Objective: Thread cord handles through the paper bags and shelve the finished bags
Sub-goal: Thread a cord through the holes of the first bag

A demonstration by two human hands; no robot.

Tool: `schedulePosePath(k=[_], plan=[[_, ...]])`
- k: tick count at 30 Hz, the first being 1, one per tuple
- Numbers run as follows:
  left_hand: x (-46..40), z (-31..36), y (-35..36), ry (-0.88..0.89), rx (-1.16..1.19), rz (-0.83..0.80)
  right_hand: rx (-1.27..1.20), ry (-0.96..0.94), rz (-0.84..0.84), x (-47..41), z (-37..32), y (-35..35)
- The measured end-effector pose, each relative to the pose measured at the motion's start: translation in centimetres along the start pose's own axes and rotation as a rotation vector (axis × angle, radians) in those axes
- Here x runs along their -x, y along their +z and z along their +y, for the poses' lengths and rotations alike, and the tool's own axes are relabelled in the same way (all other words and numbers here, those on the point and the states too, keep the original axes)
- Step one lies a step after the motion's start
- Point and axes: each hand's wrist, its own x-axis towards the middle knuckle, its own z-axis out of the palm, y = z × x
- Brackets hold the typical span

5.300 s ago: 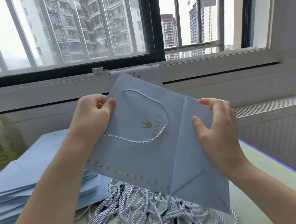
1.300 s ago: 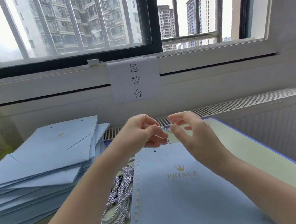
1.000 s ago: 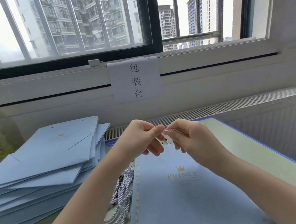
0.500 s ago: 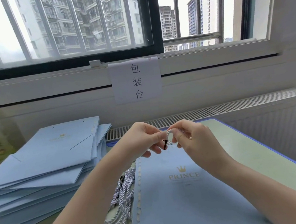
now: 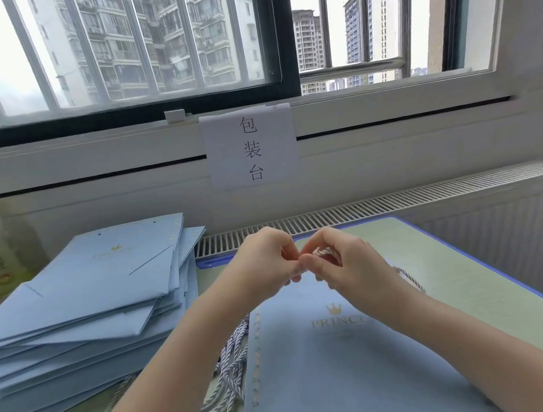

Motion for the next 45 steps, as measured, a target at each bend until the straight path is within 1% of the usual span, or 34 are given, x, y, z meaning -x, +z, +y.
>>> schedulePosePath(k=[5,7,9,10,13,15,18,20,22,26,29,31,33,36,40,45], plan=[[-0.4,-0.7,0.5,-0.008,0.11,0.044,0.049,0.035,-0.009,0.1,0.6,0.0],[-0.7,-1.4,0.9,-0.04,0.131,0.08,0.127,0.039,-0.036,0.1,0.9,0.1],[-1.1,-2.4,1.4,-0.113,0.062,0.129,0.219,0.031,-0.052,0.2,1.1,0.1],[-1.1,-2.9,1.7,-0.147,-0.002,0.126,0.254,0.032,-0.048,0.2,1.2,0.1],[-1.1,-3.6,2.8,-0.188,-0.212,0.022,0.34,0.024,-0.015,0.2,1.3,0.0],[-1.1,-3.5,3.4,-0.195,-0.3,-0.04,0.364,0.006,0.006,0.1,1.5,0.0],[-1.3,-3.6,3.5,-0.235,-0.352,-0.064,0.411,-0.009,-0.008,0.1,1.8,0.3],[-1.5,-3.6,3.3,-0.249,-0.359,-0.039,0.466,-0.009,-0.015,0.2,2.1,0.7],[-1.5,-3.2,3.1,-0.209,-0.375,0.009,0.509,-0.014,0.011,0.2,2.2,0.8],[-1.2,-1.6,2.2,-0.085,-0.294,0.164,0.505,-0.072,0.112,0.1,1.4,0.7],[-0.9,-1.1,1.6,-0.053,-0.225,0.204,0.453,-0.135,0.137,0.0,0.8,0.7],[-0.8,-0.9,1.3,-0.06,-0.221,0.17,0.432,-0.156,0.122,0.1,0.8,0.9],[-0.7,-0.8,1.2,-0.066,-0.241,0.102,0.416,-0.171,0.1,0.1,1.1,1.1],[-0.3,-0.4,1.0,-0.041,-0.214,0.023,0.403,-0.191,0.059,0.2,1.5,1.4],[-0.3,-0.1,0.6,-0.042,-0.173,-0.003,0.377,-0.21,0.037,0.1,1.5,1.5],[-0.2,0.5,0.2,-0.083,-0.239,-0.019,0.326,-0.224,0.077,0.2,1.0,1.7]])
